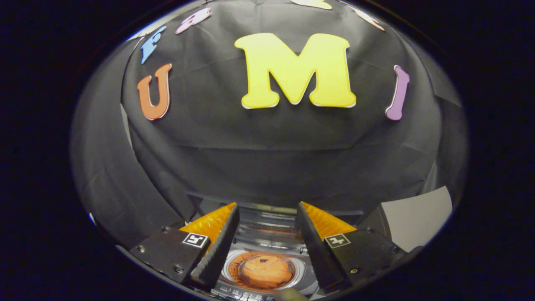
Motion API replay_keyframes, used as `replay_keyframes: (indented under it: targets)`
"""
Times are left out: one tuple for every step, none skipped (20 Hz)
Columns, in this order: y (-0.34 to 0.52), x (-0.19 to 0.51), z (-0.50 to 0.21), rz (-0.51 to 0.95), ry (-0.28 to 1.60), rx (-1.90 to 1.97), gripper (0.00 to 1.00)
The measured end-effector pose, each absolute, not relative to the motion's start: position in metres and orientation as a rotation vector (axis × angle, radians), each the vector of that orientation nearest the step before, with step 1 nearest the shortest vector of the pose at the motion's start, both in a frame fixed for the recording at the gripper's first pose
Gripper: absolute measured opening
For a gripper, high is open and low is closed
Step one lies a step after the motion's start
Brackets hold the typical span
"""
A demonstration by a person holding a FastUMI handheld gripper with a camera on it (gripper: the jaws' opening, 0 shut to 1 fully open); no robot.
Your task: Put the clothes into the washing machine and then close the washing machine lid.
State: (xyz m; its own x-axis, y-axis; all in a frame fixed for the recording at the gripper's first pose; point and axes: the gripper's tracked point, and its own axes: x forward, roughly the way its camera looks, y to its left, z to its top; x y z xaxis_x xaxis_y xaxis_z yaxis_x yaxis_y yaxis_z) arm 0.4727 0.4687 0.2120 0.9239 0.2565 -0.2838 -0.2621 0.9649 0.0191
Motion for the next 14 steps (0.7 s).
replay_keyframes:
  targets:
    - [0.471,0.477,0.214,0.261,0.282,-0.017,0.89]
    - [0.473,0.483,0.217,0.250,0.278,-0.017,0.92]
    - [0.472,0.490,0.218,0.232,0.273,-0.020,0.93]
    - [0.470,0.495,0.220,0.214,0.267,-0.022,0.93]
    - [0.471,0.499,0.217,0.203,0.273,-0.023,0.93]
    - [0.473,0.505,0.215,0.191,0.283,-0.017,0.93]
    - [0.472,0.512,0.211,0.172,0.294,-0.009,0.93]
    - [0.470,0.520,0.209,0.150,0.301,-0.007,0.93]
    - [0.472,0.526,0.206,0.140,0.309,-0.002,0.93]
    - [0.475,0.532,0.203,0.139,0.321,0.001,0.93]
    - [0.476,0.535,0.201,0.140,0.321,-0.003,0.93]
    - [0.477,0.540,0.200,0.136,0.317,-0.006,0.93]
    - [0.479,0.543,0.194,0.134,0.332,-0.007,0.93]
    - [0.481,0.545,0.189,0.133,0.348,0.005,0.93]
